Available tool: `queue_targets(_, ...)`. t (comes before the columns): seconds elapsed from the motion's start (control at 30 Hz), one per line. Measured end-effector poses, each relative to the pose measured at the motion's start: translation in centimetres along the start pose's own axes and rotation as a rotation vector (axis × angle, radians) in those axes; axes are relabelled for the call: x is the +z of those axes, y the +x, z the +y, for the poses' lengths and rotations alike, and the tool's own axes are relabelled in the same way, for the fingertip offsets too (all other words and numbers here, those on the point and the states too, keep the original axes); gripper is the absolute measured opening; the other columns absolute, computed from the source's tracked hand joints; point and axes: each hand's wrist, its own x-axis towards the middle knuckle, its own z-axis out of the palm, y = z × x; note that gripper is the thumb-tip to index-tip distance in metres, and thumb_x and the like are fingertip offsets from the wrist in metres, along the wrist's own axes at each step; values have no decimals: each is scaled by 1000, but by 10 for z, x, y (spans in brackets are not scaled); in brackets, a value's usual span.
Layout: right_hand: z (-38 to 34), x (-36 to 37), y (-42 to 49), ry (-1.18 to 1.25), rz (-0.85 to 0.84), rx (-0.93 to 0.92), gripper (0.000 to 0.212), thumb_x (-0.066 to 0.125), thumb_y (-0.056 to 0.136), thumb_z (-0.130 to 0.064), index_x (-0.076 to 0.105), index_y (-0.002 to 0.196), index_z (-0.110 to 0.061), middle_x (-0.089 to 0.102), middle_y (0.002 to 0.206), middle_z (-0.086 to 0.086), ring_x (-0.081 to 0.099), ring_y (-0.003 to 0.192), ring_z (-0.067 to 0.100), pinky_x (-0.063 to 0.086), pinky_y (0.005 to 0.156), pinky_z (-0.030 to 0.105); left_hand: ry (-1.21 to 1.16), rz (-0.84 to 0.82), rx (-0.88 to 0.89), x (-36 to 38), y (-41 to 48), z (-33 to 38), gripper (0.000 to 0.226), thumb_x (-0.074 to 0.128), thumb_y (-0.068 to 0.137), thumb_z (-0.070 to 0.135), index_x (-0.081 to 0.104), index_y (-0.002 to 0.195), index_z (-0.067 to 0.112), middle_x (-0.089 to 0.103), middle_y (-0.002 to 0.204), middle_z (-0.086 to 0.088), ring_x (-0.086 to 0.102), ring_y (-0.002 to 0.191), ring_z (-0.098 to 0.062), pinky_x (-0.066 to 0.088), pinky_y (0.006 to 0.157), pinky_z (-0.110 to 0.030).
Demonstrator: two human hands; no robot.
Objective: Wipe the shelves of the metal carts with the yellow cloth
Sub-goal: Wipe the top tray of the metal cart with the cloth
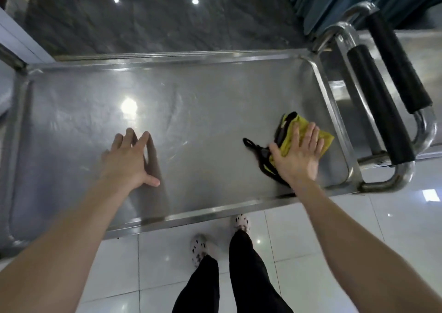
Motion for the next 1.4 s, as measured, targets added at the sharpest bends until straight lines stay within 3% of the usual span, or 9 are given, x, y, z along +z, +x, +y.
queue_targets(0.2,-225,25,-71,50,-46,-660,91,29,99,-79,12,172,-27,-2,178,18,-11,165,33,-2,130,60,80,45,24,6,8,-4,155,100,46,68,13,169,32,13,173,-8,22,156,-35,48,115,-53)
queue_targets(0.3,-225,23,-62,57,-49,-784,89,30,100,-79,12,172,-30,-4,179,11,-11,165,26,2,132,56,84,48,22,4,7,-2,152,102,48,61,15,169,30,15,171,-8,24,154,-35,51,111,-53)
queue_targets(0.6,-26,-15,69,39,-8,29,103,15,93,-89,11,172,-23,0,178,18,-4,165,33,4,131,59,23,13,4,-4,5,1,155,100,35,72,24,163,31,20,169,-9,25,154,-40,46,115,-59)
queue_targets(0.8,-262,8,20,42,-46,-598,95,25,97,-78,10,172,-22,-6,178,19,-12,164,35,-2,129,60,-5,-41,-33,-12,5,3,149,103,36,65,30,160,29,21,167,-3,23,153,-35,47,114,-55)
queue_targets(0.9,-275,7,30,39,-67,-766,91,27,99,-77,11,172,-24,-5,179,14,-11,165,29,0,131,56,49,-91,-62,-22,4,13,142,102,38,65,31,155,26,27,158,-3,30,147,-33,54,104,-49)
queue_targets(1.03,-147,-6,102,27,-5,-583,92,29,98,-83,19,171,-28,6,179,9,0,166,25,2,133,54,121,-95,-92,-49,24,32,128,97,37,75,36,140,28,38,135,-1,47,132,-30,59,91,-48)
queue_targets(1.2,-8,-33,190,-1,6,-118,97,14,95,-88,9,172,-28,1,179,11,-1,166,28,4,132,57,49,-47,-55,-46,55,44,162,103,35,67,12,165,34,16,163,-5,26,153,-35,54,107,-56)
queue_targets(1.3,-81,-22,171,44,57,-51,98,23,96,-80,15,172,-19,6,177,21,1,165,36,7,130,59,39,-63,-31,-40,62,45,162,106,37,61,16,168,30,13,169,-10,22,156,-37,47,116,-53)
queue_targets(1.4,-221,-4,121,95,57,-480,93,28,97,-78,24,170,-21,10,177,21,1,165,36,3,129,60,35,-69,-58,-38,63,43,161,106,38,59,15,168,32,10,173,-7,17,160,-34,47,116,-54)
